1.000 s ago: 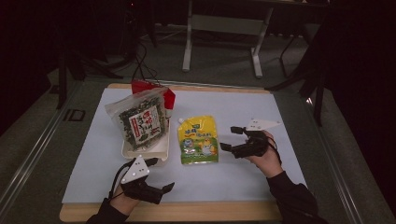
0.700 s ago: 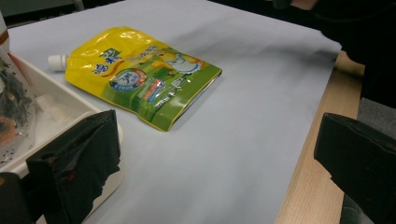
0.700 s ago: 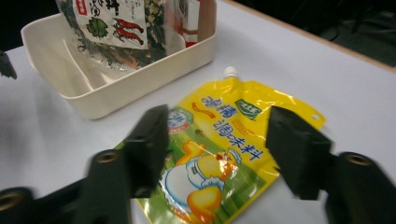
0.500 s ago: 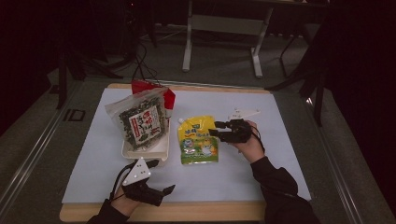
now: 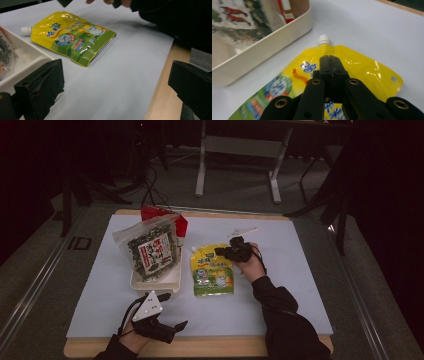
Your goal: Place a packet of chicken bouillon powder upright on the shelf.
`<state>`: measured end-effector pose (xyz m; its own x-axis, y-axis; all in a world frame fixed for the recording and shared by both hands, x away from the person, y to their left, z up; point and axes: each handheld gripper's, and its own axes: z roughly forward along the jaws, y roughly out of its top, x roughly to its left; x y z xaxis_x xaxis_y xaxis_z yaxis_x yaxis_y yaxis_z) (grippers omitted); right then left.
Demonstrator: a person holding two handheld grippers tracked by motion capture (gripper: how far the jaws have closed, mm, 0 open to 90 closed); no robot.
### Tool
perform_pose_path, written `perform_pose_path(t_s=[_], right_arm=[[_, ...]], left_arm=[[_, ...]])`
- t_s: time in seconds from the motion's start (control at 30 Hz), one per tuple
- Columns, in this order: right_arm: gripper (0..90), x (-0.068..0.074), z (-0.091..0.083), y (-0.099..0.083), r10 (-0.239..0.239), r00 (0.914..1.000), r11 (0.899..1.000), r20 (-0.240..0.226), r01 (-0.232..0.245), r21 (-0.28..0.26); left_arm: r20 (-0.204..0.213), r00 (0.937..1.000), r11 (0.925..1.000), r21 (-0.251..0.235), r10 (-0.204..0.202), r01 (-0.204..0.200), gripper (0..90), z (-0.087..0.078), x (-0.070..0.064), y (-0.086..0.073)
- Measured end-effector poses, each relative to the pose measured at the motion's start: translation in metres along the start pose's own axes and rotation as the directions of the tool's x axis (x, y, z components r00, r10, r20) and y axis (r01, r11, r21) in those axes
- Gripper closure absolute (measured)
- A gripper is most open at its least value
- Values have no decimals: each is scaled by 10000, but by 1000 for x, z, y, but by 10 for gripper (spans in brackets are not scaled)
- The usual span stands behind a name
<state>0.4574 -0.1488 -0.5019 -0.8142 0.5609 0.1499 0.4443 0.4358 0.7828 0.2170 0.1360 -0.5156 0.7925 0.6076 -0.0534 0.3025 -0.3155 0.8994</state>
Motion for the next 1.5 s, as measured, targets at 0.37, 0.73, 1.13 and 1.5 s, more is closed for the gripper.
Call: perform_pose_path(t_s=[0.37, 0.73, 1.13, 1.5], right_arm=[[900, -10, 41, 15, 280, 9994, 9994, 224, -284, 183], [900, -11, 79, 31, 274, 9991, 9962, 313, -299, 812], [900, -14, 109, 33, 531, 9958, 9871, 745, -636, 1468], [900, -2, 97, 24, 197, 9970, 9817, 754, -336, 1876]], left_arm=[[99, 9999, 10000, 82, 15, -16, 15, 1, 0, -3], [107, 9999, 10000, 58, 30, -30, 15, 0, 0, -3], [41, 10000, 10000, 31, -5, 5, 15, -4, 0, -5], [48, 10000, 10000, 86, 34, -34, 15, -2, -1, -4]])
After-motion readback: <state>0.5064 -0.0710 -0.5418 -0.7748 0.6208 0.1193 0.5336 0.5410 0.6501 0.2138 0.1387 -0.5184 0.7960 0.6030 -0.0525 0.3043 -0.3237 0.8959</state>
